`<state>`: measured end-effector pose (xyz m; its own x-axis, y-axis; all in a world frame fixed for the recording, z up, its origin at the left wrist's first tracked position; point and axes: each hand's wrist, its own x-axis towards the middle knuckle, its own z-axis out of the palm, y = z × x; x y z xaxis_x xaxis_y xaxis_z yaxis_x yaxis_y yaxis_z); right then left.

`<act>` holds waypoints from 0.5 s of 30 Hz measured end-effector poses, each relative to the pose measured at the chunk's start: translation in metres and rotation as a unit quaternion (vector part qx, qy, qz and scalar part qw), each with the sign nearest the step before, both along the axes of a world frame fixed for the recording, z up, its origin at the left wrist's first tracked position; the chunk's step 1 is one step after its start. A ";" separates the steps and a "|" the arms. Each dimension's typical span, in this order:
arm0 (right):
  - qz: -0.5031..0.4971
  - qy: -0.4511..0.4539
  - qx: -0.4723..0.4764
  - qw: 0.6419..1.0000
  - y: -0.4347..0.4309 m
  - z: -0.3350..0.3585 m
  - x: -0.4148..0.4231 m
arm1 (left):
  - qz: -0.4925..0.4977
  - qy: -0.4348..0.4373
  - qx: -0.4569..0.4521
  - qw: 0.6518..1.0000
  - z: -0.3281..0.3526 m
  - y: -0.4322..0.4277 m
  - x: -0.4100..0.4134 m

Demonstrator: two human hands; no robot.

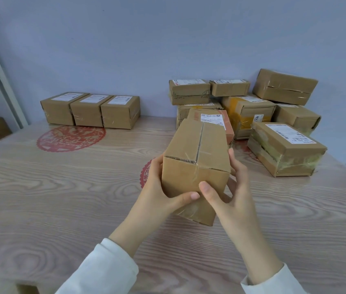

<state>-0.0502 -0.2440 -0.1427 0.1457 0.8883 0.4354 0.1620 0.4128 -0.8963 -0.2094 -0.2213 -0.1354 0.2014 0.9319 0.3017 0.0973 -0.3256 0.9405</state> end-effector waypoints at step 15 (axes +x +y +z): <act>-0.028 -0.031 -0.125 0.991 0.017 0.012 0.035 | -0.057 -0.073 -0.045 0.995 -0.022 0.018 -0.020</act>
